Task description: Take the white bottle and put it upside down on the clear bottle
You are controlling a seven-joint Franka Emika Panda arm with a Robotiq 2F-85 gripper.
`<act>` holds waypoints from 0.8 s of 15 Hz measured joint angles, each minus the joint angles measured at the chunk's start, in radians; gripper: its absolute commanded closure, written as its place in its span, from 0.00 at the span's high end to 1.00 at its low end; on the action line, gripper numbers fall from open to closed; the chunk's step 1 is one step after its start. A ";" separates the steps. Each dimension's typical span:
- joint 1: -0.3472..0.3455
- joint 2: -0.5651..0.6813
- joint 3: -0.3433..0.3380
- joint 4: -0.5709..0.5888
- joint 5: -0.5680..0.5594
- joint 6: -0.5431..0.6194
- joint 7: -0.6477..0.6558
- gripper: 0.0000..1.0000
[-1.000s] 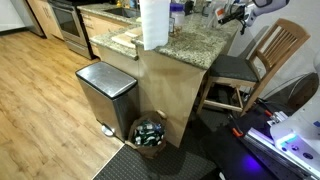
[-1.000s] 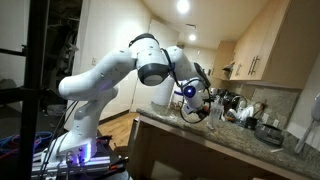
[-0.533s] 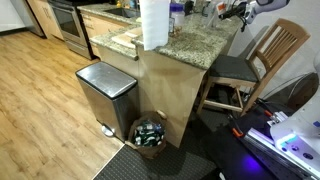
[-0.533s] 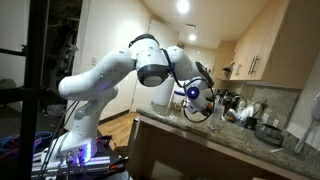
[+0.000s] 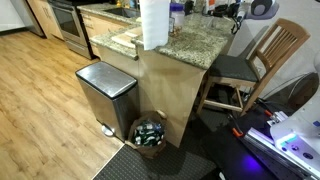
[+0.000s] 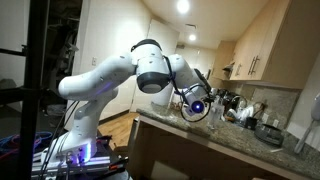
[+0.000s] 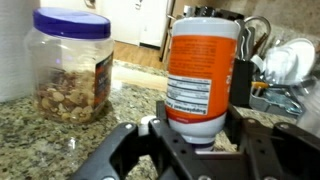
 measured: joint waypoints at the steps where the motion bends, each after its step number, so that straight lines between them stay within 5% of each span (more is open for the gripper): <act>1: -0.003 -0.001 -0.014 0.000 -0.046 -0.076 0.023 0.25; 5: -0.010 0.013 -0.085 0.002 -0.226 -0.303 0.231 0.25; 12: -0.016 0.122 -0.172 0.002 -0.471 -0.465 0.750 0.25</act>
